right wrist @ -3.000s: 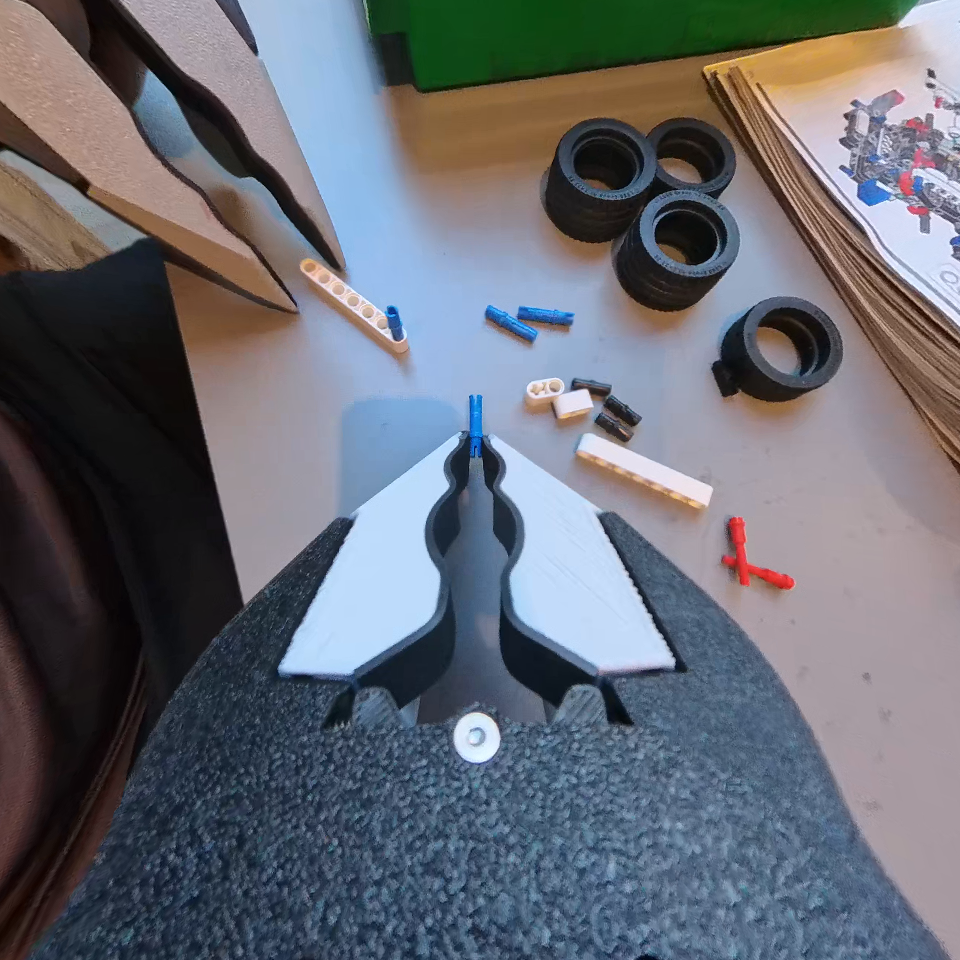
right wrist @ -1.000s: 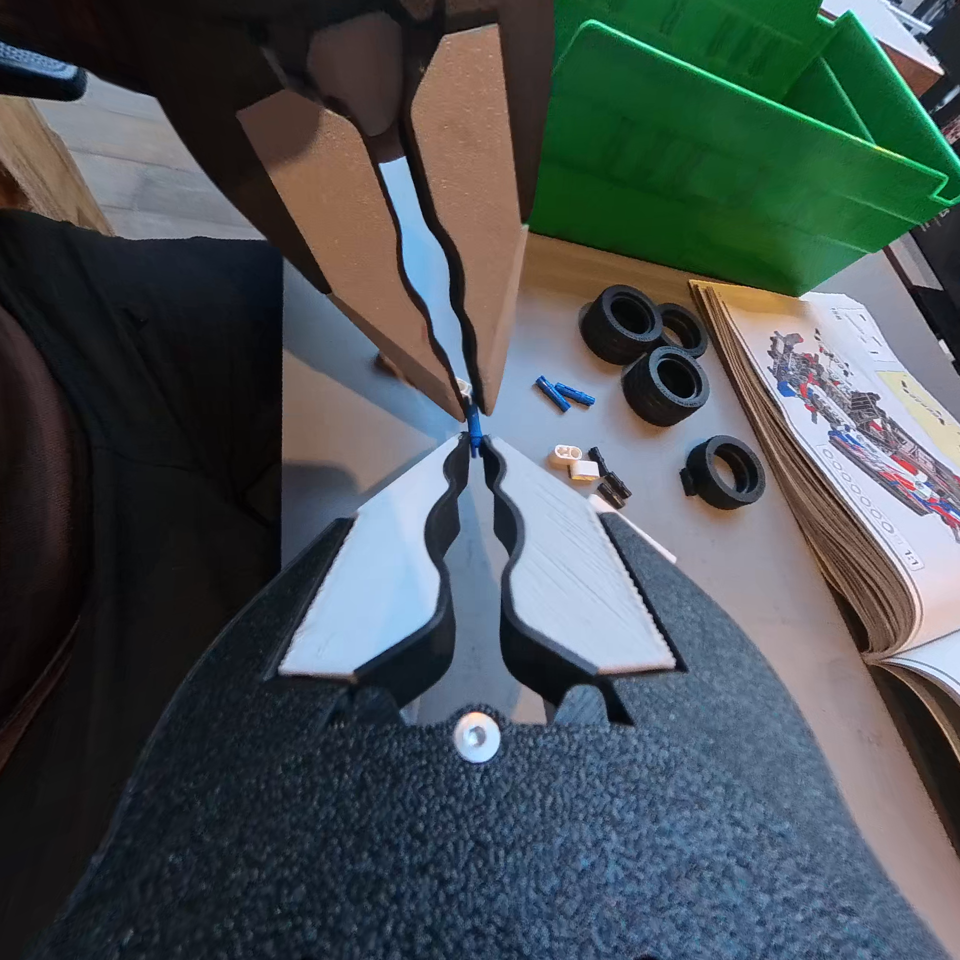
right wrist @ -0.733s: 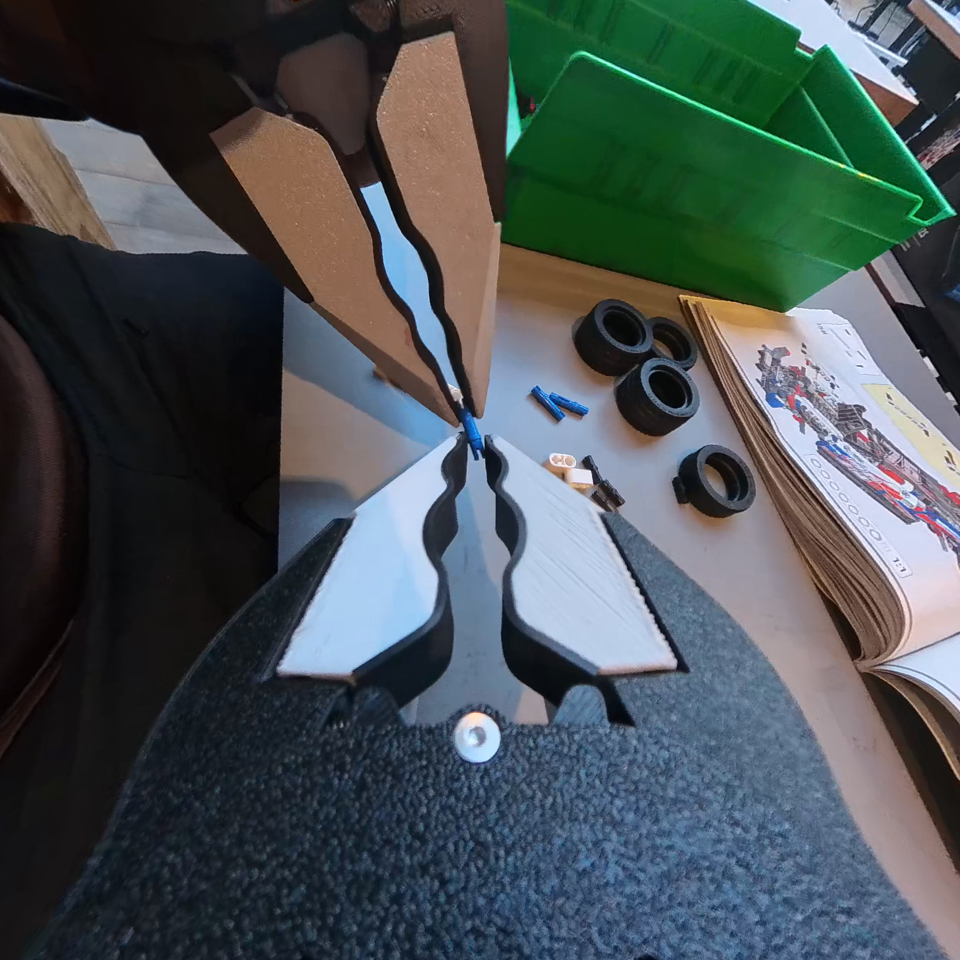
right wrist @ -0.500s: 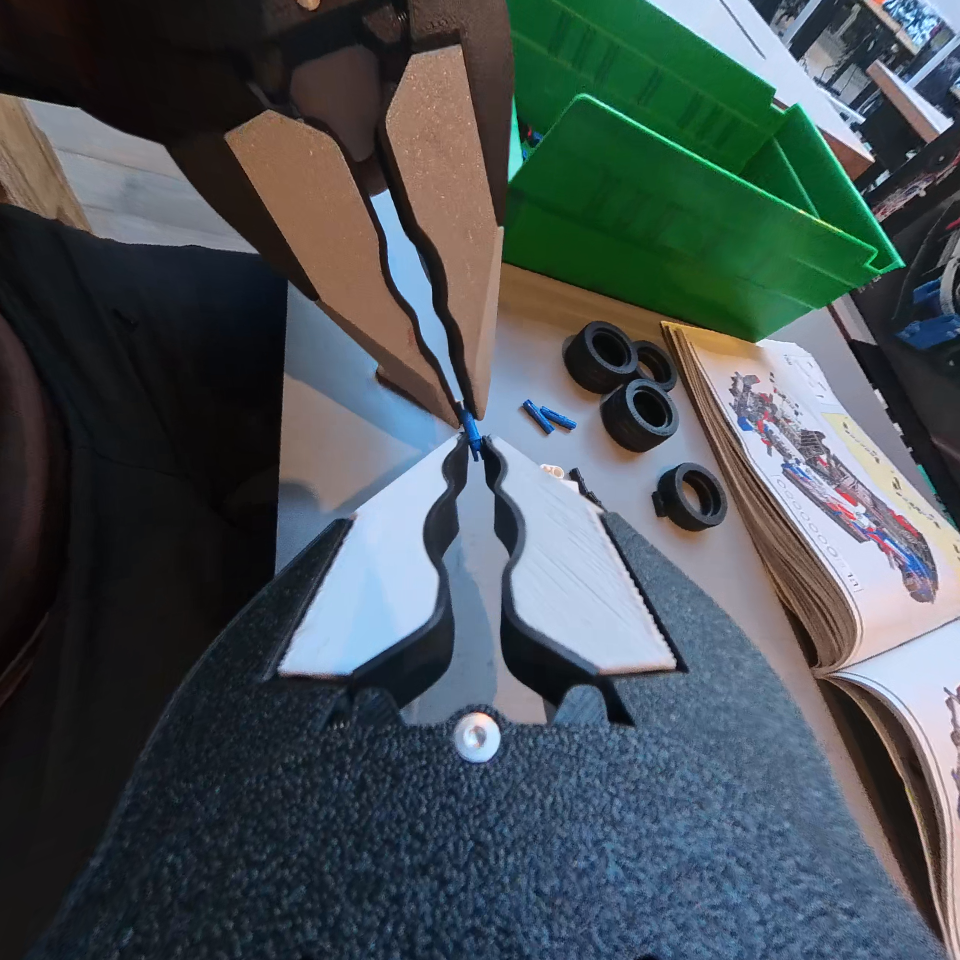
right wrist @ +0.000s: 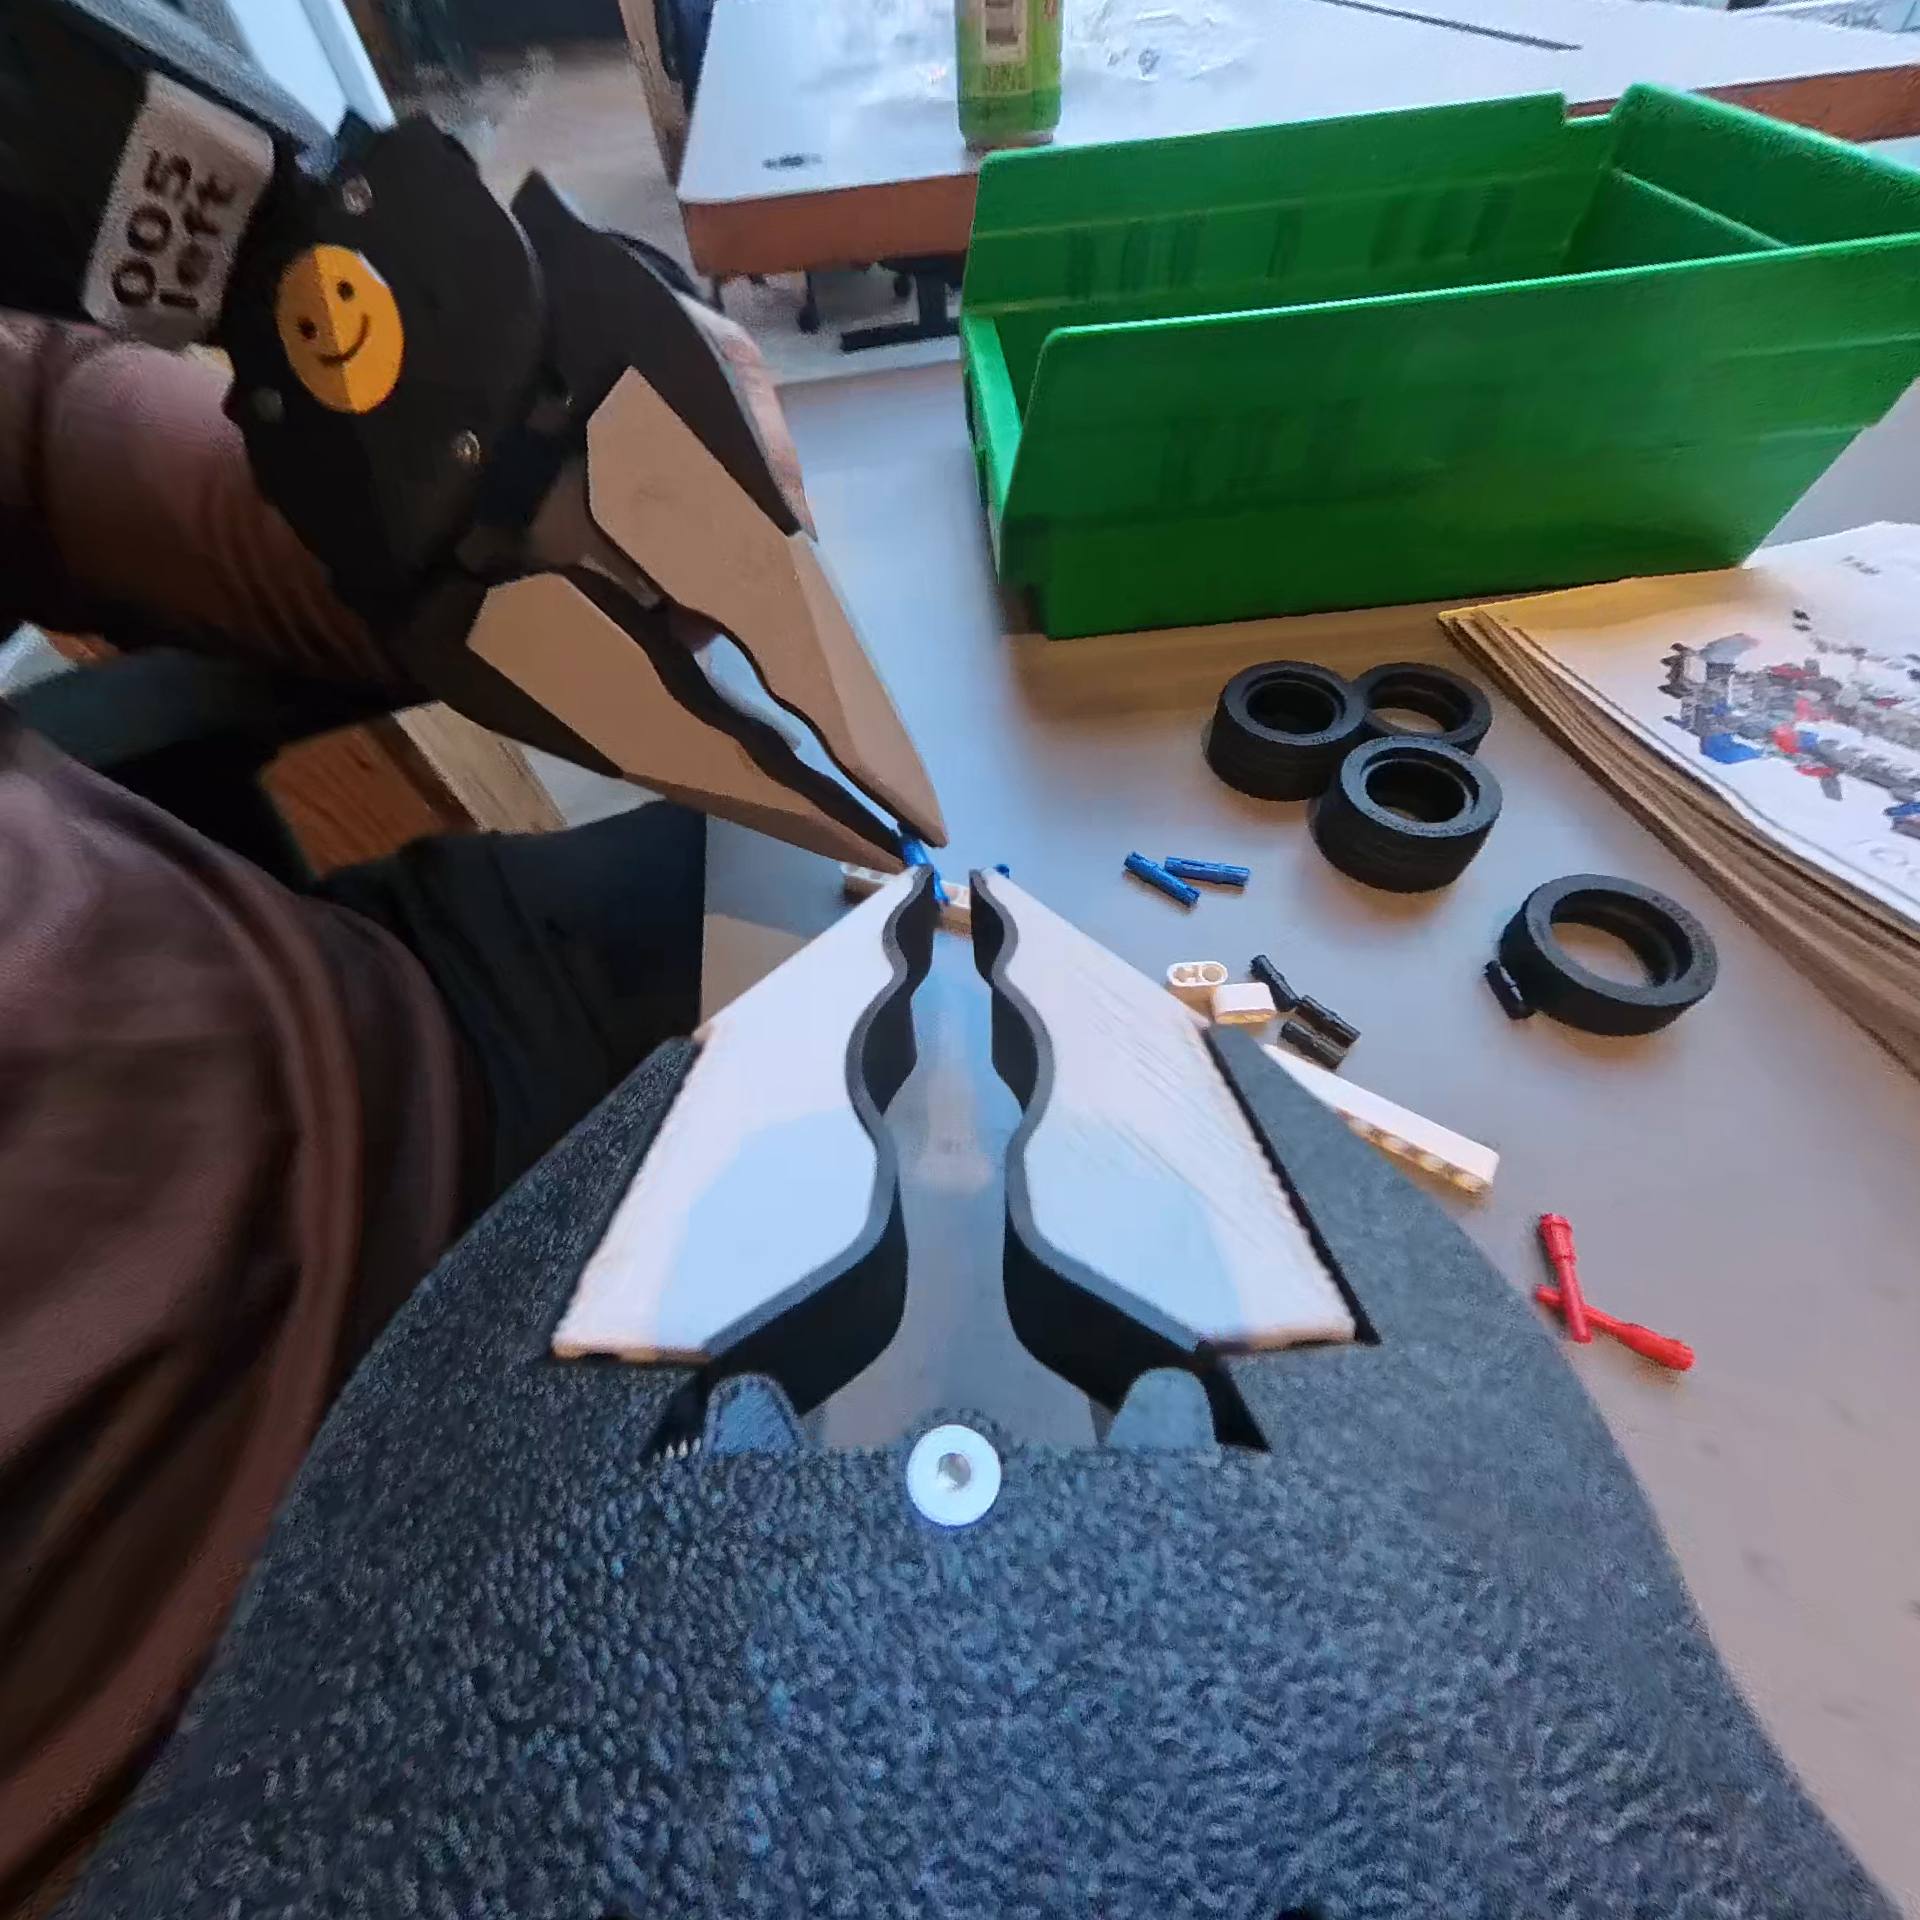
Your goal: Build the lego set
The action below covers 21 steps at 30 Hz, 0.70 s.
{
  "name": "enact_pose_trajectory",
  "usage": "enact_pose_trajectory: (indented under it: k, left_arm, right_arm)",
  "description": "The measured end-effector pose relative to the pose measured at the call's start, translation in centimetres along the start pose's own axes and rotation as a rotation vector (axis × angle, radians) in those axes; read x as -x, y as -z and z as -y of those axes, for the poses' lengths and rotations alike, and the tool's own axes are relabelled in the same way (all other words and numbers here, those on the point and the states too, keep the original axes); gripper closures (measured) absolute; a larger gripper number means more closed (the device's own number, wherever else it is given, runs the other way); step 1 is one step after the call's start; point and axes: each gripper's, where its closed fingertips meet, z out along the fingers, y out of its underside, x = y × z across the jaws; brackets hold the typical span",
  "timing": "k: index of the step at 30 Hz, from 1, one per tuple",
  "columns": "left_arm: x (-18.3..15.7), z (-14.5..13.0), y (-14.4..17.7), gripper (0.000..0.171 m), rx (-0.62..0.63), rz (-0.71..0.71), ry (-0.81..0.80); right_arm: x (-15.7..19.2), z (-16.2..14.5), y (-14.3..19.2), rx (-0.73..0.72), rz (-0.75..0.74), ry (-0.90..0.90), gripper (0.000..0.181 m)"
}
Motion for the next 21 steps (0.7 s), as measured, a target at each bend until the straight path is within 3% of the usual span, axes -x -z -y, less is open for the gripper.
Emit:
enact_pose_trajectory:
  k: [9, 21]
  left_arm:
    - [0.3, 0.6, 0.4, 0.170, -0.017, 0.010, 0.024]
    - [0.9, 0.9, 1.1, 0.169, -0.060, 0.009, 0.192]
  right_arm:
    - [0.7, 0.3, -0.3, -0.011, 0.062, -0.085, 0.175]
    - [0.8, 1.6, -0.3, -0.082, 0.068, -0.204, 0.176]
